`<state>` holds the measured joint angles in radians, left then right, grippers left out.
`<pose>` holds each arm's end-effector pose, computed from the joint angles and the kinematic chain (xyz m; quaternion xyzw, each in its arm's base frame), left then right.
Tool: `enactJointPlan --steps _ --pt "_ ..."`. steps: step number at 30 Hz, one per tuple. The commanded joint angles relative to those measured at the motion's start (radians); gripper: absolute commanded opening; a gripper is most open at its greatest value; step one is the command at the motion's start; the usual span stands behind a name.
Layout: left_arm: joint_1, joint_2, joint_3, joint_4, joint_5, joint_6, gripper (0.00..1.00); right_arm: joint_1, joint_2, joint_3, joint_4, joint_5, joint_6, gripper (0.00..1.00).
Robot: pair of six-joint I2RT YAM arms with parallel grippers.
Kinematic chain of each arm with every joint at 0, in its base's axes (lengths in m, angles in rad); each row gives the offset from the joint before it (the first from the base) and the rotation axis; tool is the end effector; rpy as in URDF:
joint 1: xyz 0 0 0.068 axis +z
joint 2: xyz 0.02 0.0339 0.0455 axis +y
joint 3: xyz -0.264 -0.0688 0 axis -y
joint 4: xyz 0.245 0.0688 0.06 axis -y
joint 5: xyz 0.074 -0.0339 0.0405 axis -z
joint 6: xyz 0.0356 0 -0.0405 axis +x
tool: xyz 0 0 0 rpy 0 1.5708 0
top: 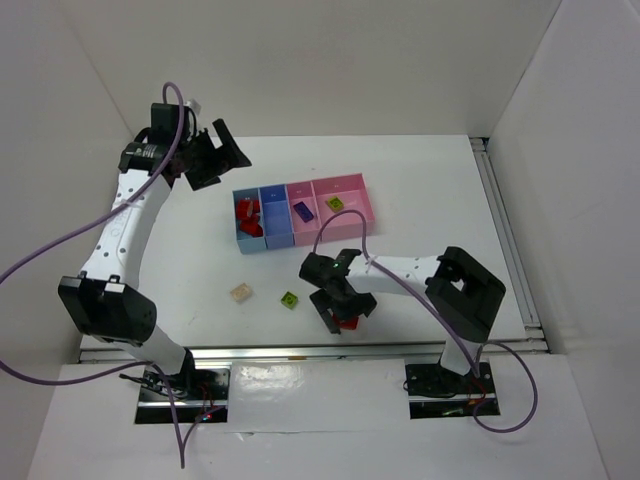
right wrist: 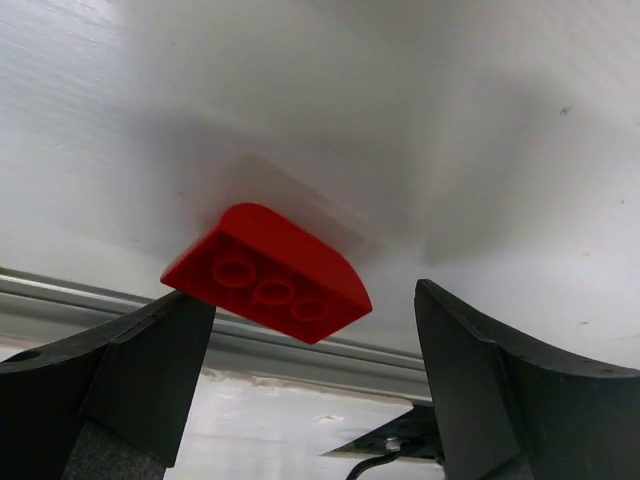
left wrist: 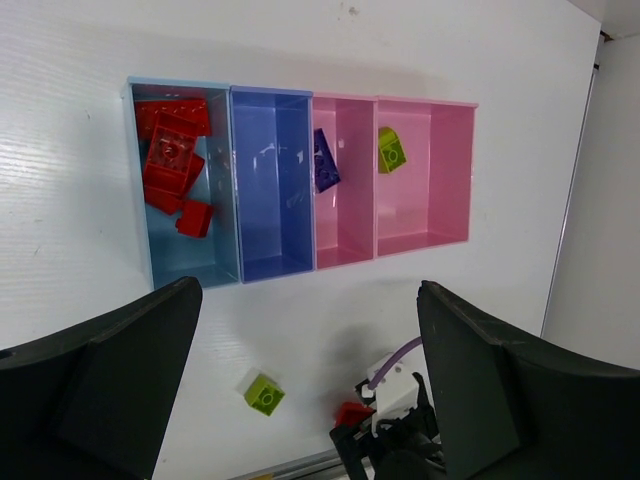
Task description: Sort the legos into containers by color
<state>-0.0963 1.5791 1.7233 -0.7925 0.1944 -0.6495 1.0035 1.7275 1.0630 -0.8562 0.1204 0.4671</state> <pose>0.3406 -0.0398 0.4063 -0.2018 0.8692 -0.2423 0.3809 0.1630 0.2478 0.1612 -0.2630 0.9626 -0.0278 0.0589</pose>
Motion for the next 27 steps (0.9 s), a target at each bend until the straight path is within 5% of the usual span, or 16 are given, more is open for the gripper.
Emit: enactJointPlan --steps 1,14,18,27 --pt "-0.003 0.007 0.035 0.009 -0.015 0.03 1.0 -0.003 0.017 0.052 0.029 0.054 -0.05 0.86" --pt "-0.003 0.016 0.035 0.009 -0.015 0.03 1.0 -0.111 -0.051 -0.047 0.132 -0.018 -0.114 0.49" --pt "-0.003 0.016 0.035 0.009 -0.015 0.03 1.0 -0.111 -0.051 -0.014 0.112 -0.004 -0.114 0.2" --pt "-0.003 0.027 0.134 -0.143 -0.188 0.05 1.0 -0.111 0.036 0.423 0.107 0.055 -0.174 0.22"
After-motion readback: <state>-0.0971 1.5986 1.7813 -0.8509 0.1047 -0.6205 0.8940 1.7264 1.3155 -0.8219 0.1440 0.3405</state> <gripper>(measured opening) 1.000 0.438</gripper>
